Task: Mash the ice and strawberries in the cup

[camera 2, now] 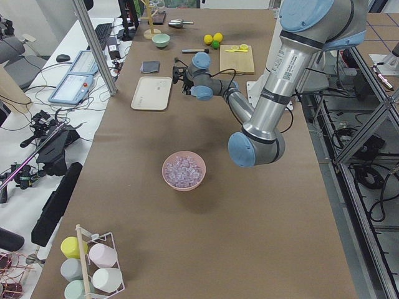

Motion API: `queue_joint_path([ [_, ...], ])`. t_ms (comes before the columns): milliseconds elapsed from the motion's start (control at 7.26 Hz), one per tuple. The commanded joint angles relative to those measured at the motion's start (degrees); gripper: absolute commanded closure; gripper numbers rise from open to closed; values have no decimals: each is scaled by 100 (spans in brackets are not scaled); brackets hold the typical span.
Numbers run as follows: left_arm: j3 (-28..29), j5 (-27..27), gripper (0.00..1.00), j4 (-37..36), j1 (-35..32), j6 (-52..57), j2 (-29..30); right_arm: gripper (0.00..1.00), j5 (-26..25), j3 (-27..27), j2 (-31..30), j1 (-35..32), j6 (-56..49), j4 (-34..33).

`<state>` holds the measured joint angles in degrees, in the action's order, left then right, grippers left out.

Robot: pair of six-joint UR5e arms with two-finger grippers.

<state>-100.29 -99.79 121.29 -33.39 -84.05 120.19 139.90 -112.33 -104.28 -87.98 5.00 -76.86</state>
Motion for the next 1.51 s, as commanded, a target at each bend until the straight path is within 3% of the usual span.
queue_joint_path([
  [0, 10, 634, 100, -369, 586, -559, 522, 0, 2, 0, -31, 0, -25, 4],
  [826, 431, 1339, 100, -334, 1044, -666, 733, 0, -15, 9, -162, 0, -25, 215],
  [964, 414, 1331, 75, -273, 1054, -674, 751, 0, -15, 9, -162, 0, -17, 215],
  [1102, 414, 1313, 3, -220, 1054, -648, 743, 0, -32, 9, -162, 0, -17, 215],
  [1377, 414, 1313, 2, -254, 1036, -604, 725, 0, -33, 9, -189, 0, -25, 224],
])
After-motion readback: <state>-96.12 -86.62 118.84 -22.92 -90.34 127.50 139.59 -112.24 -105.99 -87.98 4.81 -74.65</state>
